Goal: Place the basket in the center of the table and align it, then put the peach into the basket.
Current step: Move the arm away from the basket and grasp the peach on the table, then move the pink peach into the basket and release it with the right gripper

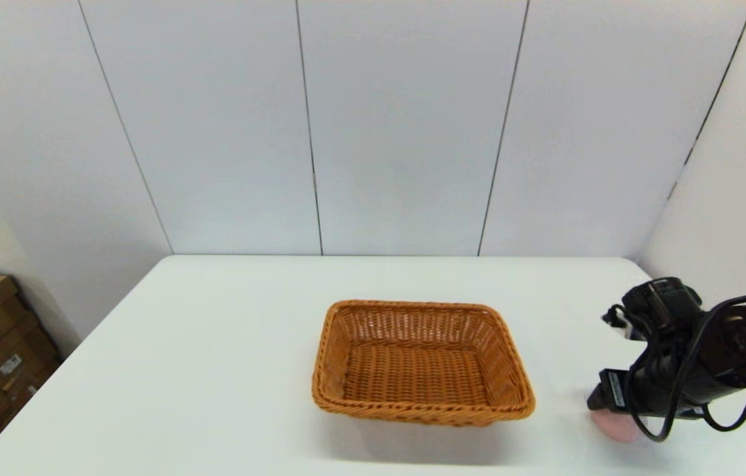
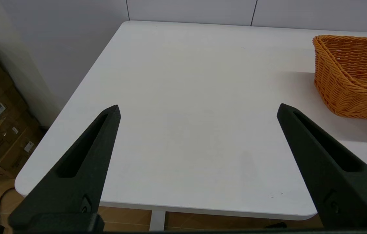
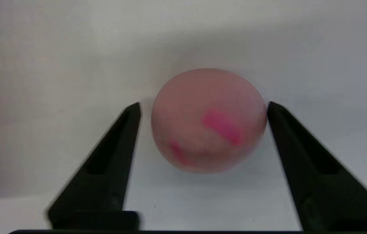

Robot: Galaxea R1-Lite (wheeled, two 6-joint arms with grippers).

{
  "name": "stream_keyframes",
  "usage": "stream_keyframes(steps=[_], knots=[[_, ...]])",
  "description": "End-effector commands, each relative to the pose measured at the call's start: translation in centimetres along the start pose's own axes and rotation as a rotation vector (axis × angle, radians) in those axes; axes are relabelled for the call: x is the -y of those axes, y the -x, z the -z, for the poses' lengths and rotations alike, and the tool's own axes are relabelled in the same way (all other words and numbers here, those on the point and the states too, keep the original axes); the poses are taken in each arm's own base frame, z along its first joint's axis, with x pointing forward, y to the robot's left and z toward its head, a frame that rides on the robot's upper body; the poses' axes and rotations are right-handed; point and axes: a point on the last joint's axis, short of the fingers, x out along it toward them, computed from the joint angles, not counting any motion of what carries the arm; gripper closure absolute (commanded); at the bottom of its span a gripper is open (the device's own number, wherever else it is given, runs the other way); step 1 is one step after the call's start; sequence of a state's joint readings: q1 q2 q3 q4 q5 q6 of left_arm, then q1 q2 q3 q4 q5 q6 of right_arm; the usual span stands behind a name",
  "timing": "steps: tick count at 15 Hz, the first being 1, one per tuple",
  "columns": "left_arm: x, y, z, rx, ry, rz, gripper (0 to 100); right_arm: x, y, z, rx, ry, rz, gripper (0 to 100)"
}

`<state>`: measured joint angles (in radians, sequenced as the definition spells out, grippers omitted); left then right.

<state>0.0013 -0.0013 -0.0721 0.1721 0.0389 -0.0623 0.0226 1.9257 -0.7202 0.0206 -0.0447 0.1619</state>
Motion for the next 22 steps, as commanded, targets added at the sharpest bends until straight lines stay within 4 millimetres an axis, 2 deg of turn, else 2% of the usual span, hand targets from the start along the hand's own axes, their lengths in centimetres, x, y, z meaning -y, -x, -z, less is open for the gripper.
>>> stream_keyframes(steps=[1, 4, 7, 10, 13, 14, 16, 18, 20, 22], knots=[[0.0, 0.0, 0.0, -0.001, 0.002, -0.001, 0, 0.0, -0.5, 0.0, -0.016, -0.003, 0.002, 100], [0.0, 0.0, 0.0, -0.001, 0.002, -0.001, 0, 0.0, 1.2, -0.3, 0.039, -0.013, -0.010, 100], [0.0, 0.0, 0.0, -0.001, 0.002, -0.001, 0, -0.7, 5.6, -0.8, 0.174, 0.006, -0.062, 100], [0.0, 0.0, 0.0, -0.001, 0.002, -0.001, 0, -2.9, 10.7, -0.3, 0.329, 0.080, -0.199, 100], [0.0, 0.0, 0.0, -0.001, 0.002, -0.001, 0, -6.5, 13.7, -0.1, 0.400, 0.185, -0.294, 100], [0.0, 0.0, 0.0, -0.001, 0.001, -0.001, 0, -7.9, 14.0, -0.1, 0.398, 0.229, -0.324, 100], [0.0, 0.0, 0.0, 0.001, 0.001, -0.001, 0, -10.6, 13.3, -0.1, 0.367, 0.302, -0.358, 100], [0.0, 0.0, 0.0, -0.001, 0.001, -0.001, 0, -13.1, 11.2, -0.4, 0.307, 0.358, -0.364, 100], [0.0, 0.0, 0.0, 0.001, 0.001, -0.001, 0, -15.6, 8.2, -1.3, 0.242, 0.389, -0.350, 100], [0.0, 0.0, 0.0, 0.001, 0.001, -0.001, 0, -17.1, 6.5, -1.7, 0.211, 0.407, -0.346, 100]])
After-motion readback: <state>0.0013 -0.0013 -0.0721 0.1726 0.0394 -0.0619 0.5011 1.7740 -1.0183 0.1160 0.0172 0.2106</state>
